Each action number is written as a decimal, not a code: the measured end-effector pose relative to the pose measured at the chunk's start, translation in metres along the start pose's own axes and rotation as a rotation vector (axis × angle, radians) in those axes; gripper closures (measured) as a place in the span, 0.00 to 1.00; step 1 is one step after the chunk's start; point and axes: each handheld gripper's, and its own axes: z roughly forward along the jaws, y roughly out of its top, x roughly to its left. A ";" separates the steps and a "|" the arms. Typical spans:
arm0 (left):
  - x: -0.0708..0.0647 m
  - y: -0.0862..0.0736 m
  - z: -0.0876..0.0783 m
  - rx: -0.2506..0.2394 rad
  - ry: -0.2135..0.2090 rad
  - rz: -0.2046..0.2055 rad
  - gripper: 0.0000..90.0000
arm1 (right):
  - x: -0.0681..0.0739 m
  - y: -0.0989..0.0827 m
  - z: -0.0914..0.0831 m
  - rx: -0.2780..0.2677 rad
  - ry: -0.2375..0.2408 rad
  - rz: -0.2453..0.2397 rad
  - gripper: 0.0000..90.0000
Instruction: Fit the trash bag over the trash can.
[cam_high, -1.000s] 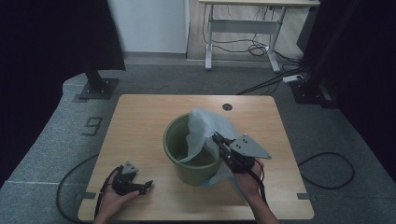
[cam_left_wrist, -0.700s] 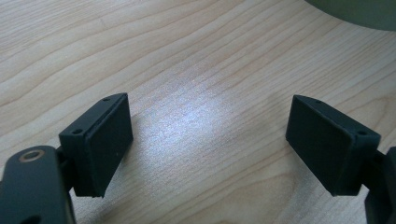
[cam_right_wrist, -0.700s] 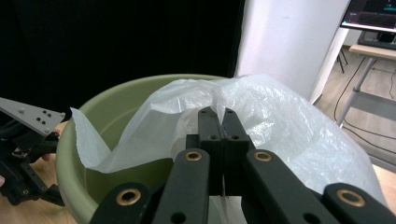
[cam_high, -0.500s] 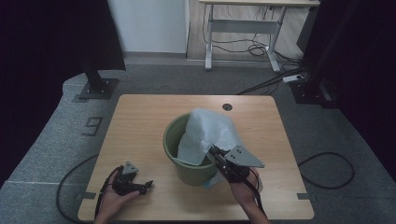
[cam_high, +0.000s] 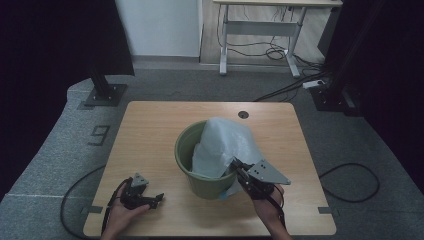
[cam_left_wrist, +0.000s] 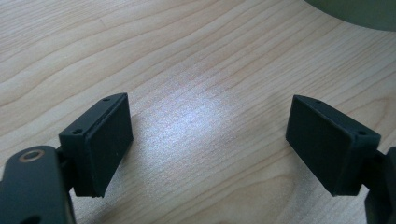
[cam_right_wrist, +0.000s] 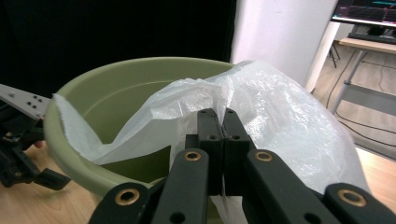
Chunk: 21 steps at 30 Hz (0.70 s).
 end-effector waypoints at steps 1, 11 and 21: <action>0.000 0.000 0.000 0.000 0.000 0.000 0.16 | 0.002 0.000 0.001 0.000 0.003 -0.001 0.97; 0.001 0.000 0.000 -0.003 -0.006 -0.001 0.16 | 0.009 -0.001 0.001 -0.007 0.084 0.016 0.90; 0.000 0.000 0.000 -0.004 -0.006 -0.002 0.16 | 0.020 -0.003 -0.031 -0.070 0.098 -0.024 0.54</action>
